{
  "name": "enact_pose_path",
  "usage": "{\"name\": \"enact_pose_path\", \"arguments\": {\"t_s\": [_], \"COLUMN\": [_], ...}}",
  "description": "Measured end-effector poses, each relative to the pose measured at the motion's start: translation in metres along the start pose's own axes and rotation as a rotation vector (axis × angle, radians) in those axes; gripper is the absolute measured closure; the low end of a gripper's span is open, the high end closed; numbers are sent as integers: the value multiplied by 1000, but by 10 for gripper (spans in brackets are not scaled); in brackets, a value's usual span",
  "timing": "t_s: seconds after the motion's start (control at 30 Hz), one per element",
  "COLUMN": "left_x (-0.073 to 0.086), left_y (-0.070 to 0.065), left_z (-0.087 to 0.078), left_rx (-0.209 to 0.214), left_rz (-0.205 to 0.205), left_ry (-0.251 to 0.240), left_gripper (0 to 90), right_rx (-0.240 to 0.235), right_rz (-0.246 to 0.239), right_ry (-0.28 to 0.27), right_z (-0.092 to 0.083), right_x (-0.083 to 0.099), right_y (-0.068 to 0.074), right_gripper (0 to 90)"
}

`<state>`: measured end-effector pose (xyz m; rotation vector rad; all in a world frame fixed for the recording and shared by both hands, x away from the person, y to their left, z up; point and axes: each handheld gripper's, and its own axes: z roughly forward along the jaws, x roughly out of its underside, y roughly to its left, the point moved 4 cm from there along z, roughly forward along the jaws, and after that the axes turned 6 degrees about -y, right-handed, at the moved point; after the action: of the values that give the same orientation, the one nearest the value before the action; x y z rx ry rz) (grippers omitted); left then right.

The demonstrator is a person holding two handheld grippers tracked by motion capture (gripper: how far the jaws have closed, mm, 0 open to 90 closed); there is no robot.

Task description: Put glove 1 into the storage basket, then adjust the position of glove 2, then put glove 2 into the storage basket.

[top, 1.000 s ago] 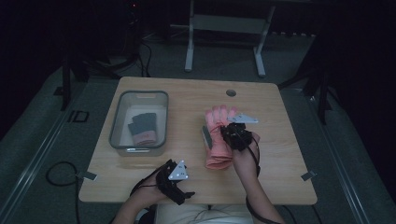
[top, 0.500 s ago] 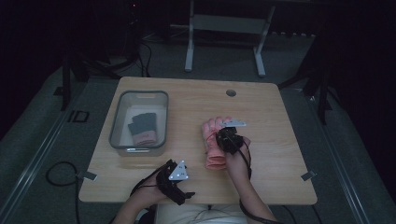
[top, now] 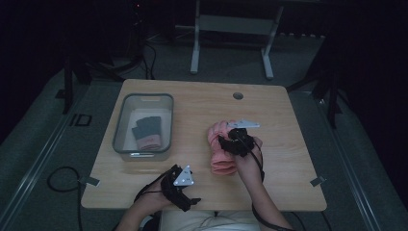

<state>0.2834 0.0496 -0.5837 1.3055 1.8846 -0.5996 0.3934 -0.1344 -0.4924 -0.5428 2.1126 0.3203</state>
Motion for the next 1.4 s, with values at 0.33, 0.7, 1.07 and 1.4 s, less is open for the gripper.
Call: {"name": "enact_pose_path", "arguments": {"t_s": [0.33,0.7,1.07,1.4], "left_x": [-1,-10,-68,-104], "left_y": [0,-3,6,46], "left_z": [0,-2,-34,-35], "left_rx": [7,-33,-156,-247], "left_rz": [-11,0,-105,-151], "left_ry": [-9,-41,-244,-219], "left_gripper": [29,30,41,69], "right_rx": [-139,-142,-128,-136], "right_rz": [41,-29,-45,-113], "right_ry": [-7,-103,-135,-109], "right_z": [-12,-24,-40,-41], "right_x": [-4,-6,-12,-19], "right_y": [-8,-20,-36,-42], "right_gripper": [148,133,118,601]}}
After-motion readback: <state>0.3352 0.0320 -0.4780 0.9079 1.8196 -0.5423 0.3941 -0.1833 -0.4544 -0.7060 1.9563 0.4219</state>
